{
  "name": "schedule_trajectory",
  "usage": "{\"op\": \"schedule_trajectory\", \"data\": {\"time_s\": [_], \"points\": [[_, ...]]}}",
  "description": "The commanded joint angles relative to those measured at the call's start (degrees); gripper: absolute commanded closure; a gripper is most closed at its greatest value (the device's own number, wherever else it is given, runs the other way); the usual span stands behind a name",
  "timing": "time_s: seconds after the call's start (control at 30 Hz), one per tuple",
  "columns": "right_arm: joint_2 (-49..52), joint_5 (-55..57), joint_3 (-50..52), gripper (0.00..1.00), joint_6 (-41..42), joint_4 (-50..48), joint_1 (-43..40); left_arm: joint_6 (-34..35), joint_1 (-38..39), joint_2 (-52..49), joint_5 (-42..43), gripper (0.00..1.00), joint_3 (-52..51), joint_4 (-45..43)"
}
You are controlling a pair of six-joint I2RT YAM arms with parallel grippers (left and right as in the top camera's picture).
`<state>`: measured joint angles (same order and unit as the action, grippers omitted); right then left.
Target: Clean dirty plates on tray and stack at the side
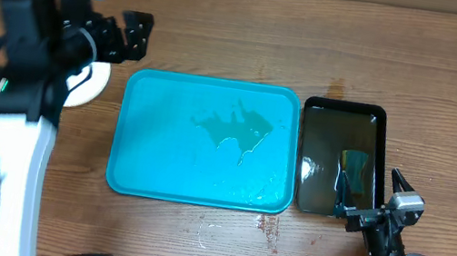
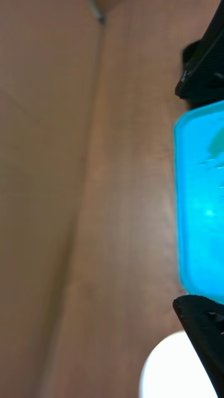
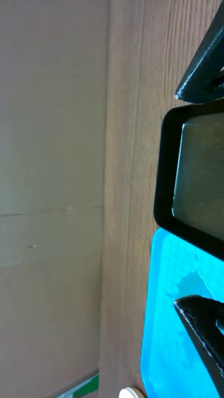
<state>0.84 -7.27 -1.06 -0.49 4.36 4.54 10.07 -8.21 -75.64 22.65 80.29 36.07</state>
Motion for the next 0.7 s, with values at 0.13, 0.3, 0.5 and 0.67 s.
{"op": "schedule_trajectory", "data": {"time_s": [0.13,0.3,0.5,0.67], "points": [[-0.68,-0.35,0.61,0.00,-0.42,-0.22,-0.17,-4.33,0.52,14.91,-12.90,0.00,-1.55,6.38],[-0.68,-0.35,0.61,0.00,-0.42,-0.22,-0.17,-4.90,0.52,24.59,-14.82,0.00,-11.54,8.96],[-0.68,-0.35,0.61,0.00,-0.42,-0.22,-0.17,-4.92,0.52,38.45,-17.18,0.00,-28.74,8.85],[-0.68,-0.35,0.61,0.00,-0.42,-0.22,-0.17,-2.01,0.52,48.35,-17.05,0.00,-42.95,2.29]]}}
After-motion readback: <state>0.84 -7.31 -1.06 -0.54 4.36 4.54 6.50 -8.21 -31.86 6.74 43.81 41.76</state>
